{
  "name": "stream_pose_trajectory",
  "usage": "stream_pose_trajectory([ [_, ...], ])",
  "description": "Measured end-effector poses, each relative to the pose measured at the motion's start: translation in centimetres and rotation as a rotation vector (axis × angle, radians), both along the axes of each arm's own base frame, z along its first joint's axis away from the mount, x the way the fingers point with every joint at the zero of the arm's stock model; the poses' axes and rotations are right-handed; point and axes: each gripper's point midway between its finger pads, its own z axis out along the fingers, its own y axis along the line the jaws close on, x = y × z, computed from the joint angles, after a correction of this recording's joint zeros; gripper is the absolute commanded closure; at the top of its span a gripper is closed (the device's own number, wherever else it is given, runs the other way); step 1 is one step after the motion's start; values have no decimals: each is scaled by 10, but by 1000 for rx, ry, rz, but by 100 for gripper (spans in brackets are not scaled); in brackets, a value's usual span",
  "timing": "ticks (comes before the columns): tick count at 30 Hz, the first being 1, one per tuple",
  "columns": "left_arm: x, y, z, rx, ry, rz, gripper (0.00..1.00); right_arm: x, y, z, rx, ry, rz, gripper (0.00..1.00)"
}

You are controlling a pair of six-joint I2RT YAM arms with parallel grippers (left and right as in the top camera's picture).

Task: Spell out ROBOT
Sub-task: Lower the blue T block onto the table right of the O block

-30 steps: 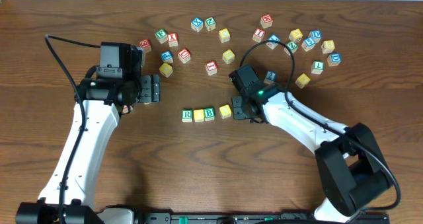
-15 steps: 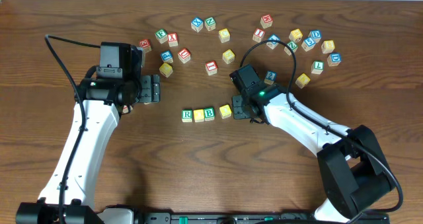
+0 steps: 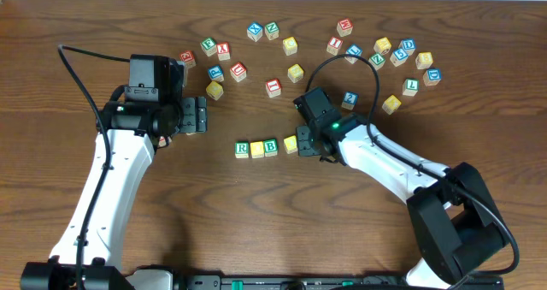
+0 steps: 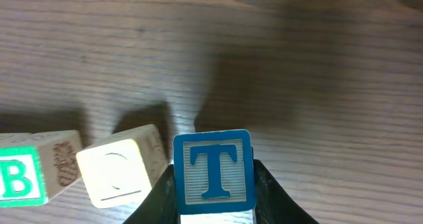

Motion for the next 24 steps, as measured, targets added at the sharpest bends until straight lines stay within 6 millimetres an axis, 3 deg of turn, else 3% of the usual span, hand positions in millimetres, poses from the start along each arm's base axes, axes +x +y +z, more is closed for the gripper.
stream_pose_trajectory([
  [24, 0, 0, 0, 0, 0, 0, 14, 1, 7, -6, 10, -6, -11, 81],
])
